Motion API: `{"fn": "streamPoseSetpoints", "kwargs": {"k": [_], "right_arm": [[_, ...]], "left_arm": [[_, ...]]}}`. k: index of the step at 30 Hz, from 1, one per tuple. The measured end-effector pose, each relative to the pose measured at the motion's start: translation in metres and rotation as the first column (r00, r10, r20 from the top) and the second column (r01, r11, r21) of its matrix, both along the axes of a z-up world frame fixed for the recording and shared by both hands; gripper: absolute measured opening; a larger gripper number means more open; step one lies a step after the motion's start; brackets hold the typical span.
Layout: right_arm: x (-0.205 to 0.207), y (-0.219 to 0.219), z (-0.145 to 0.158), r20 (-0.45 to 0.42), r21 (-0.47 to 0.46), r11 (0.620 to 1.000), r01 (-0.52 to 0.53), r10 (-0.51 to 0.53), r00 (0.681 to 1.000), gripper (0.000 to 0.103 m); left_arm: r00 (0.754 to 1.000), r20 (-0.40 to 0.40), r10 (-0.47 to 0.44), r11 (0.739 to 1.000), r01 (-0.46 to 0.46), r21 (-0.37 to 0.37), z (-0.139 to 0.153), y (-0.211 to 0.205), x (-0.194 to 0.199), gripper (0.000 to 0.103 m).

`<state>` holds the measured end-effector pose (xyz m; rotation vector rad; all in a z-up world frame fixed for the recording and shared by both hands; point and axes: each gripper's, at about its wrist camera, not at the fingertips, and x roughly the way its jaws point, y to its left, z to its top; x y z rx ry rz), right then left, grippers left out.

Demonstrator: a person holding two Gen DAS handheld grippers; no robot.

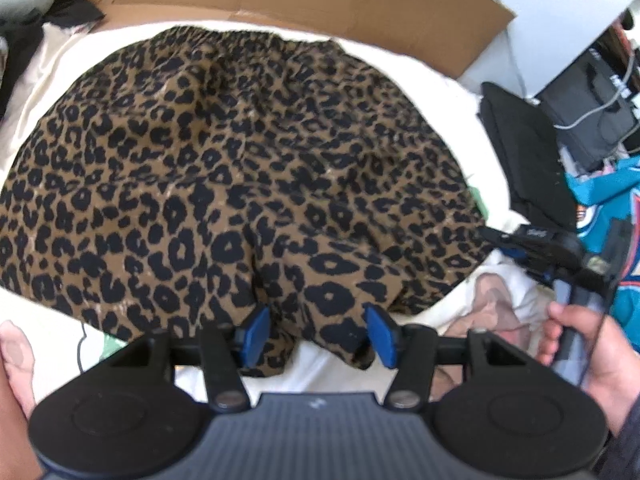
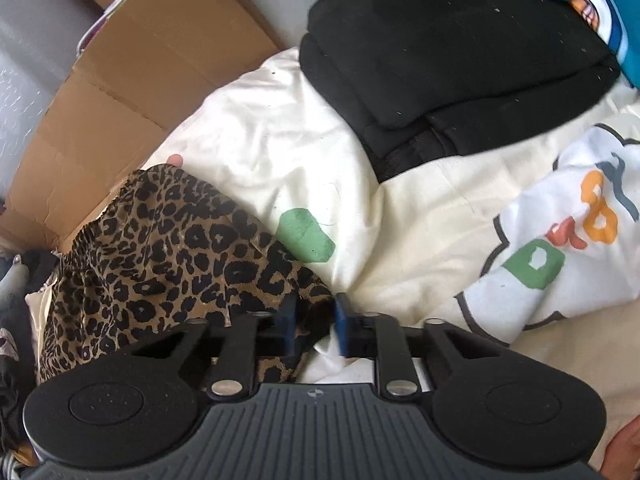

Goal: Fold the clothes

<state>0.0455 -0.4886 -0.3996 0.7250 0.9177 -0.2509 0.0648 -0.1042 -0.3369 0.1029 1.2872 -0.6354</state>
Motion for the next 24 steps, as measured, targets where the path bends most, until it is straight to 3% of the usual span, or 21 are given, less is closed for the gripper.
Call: {"fn": "streamPoseSetpoints", "kwargs": {"k": [6, 11, 15, 18, 24], "right_arm": [[-0.003, -0.005, 0.012, 0.016, 0.029, 0.999, 0.043, -0.044, 0.999, 0.003], [-0.003, -0.004, 0.027, 0.055, 0.029, 0.998, 0.050, -0.051, 0.997, 0.002], [-0.001, -0.004, 0.035, 0.073, 0.029, 0.999, 0.045, -0.047, 0.996, 0.002], [0.000, -0.003, 0.034, 0.075, 0.028, 0.999, 0.031, -0.033, 0.997, 0.003], [-0.002, 0.003, 0.019, 0.066, 0.069, 0.997, 0.040, -0.045, 0.997, 0.006]], "left_arm": [[0.991, -0.070, 0.110, 0.993, -0.113, -0.038, -0.020, 0.009, -0.007, 0.058], [0.989, -0.071, 0.129, 0.989, -0.134, -0.067, -0.028, 0.012, -0.022, 0.058], [0.959, -0.124, 0.256, 0.950, -0.273, -0.152, -0.033, 0.030, -0.016, 0.057], [0.954, -0.137, 0.268, 0.938, -0.290, -0.188, -0.029, 0.036, -0.014, 0.057], [0.928, -0.194, 0.319, 0.923, -0.351, -0.160, -0.040, 0.037, -0.014, 0.058]]}}
